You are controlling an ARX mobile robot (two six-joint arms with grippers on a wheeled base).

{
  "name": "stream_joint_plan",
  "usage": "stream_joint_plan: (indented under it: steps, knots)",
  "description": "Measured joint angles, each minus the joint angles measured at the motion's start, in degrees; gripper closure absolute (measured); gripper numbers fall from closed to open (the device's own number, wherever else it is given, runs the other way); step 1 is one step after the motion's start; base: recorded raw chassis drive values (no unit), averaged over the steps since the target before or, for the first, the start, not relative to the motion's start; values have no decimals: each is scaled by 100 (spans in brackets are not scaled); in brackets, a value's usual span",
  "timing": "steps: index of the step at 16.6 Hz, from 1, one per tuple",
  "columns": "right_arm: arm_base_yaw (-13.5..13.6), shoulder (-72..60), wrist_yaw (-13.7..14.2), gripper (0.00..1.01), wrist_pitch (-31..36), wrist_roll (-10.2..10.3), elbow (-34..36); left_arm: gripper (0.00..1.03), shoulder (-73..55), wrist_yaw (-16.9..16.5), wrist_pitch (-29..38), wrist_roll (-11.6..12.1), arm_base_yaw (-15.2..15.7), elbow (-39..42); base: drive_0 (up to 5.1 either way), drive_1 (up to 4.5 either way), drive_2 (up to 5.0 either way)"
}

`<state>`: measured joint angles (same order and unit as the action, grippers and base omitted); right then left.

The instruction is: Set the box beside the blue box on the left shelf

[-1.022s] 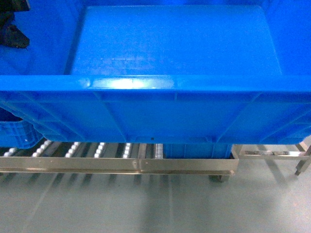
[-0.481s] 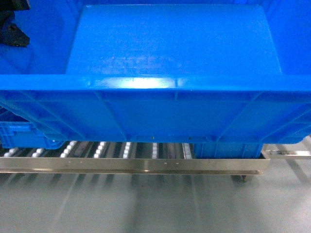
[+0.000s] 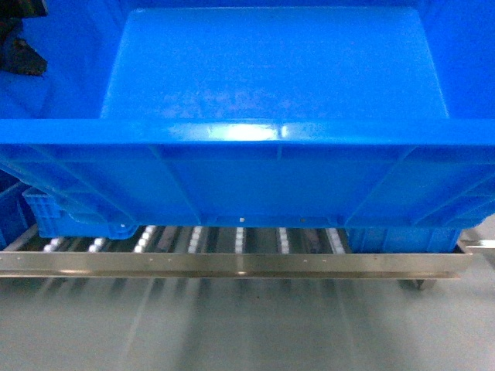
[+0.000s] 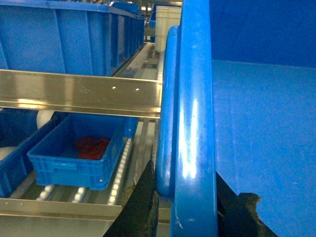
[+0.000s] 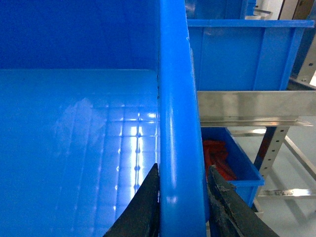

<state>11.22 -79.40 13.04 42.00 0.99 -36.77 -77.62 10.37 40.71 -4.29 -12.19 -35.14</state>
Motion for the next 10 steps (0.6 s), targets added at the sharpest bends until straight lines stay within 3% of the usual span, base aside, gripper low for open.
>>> stream_joint_plan:
  steps: [10]
  knots:
    - [33,-4,2,81,-4,-2,0,86,0,-4,2,7,33,0,-499,247,247]
